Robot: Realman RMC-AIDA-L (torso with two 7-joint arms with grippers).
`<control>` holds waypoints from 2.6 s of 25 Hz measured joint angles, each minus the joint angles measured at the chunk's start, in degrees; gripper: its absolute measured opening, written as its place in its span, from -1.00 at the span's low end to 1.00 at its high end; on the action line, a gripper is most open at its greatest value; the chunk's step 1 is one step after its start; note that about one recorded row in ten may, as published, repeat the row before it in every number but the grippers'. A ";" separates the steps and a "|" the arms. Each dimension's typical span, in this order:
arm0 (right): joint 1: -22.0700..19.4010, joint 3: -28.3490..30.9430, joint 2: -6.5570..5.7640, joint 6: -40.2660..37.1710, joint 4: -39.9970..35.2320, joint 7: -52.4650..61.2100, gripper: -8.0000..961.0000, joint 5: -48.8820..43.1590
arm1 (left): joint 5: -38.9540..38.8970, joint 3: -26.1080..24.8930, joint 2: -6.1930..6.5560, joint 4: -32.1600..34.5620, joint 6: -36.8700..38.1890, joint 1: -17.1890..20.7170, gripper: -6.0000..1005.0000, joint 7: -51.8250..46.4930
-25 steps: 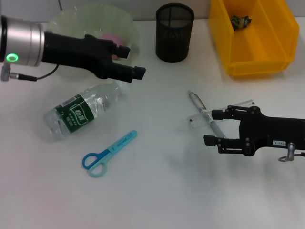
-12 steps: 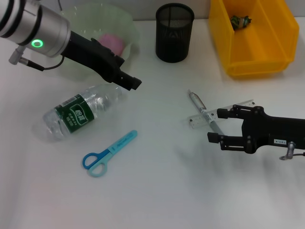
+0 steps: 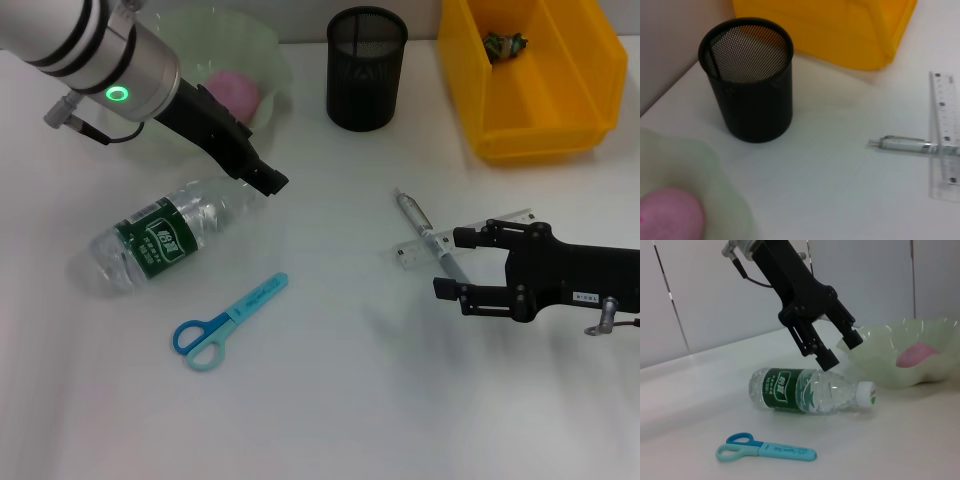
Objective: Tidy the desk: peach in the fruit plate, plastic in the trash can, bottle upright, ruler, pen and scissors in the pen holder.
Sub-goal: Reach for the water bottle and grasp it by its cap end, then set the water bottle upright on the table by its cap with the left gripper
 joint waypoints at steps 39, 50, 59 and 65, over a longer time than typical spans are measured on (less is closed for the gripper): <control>0.48 -0.01 0.00 -0.11 -0.22 -0.12 0.58 0.07 | 3.80 7.67 -0.23 -16.18 -17.01 -3.08 0.63 -0.84; 0.56 -0.01 0.00 -0.11 -0.22 -0.09 0.58 0.16 | 3.78 10.28 -0.23 -18.85 -19.79 -3.53 0.32 -0.67; 0.40 -0.01 0.00 -0.11 -0.22 -0.09 0.58 0.19 | 3.08 10.28 -0.30 -17.16 -18.07 -3.63 -0.09 -0.51; 0.17 -0.01 0.00 -0.11 -0.26 -0.09 0.58 0.25 | -0.91 7.58 0.20 -7.30 -11.49 0.18 -0.10 -0.07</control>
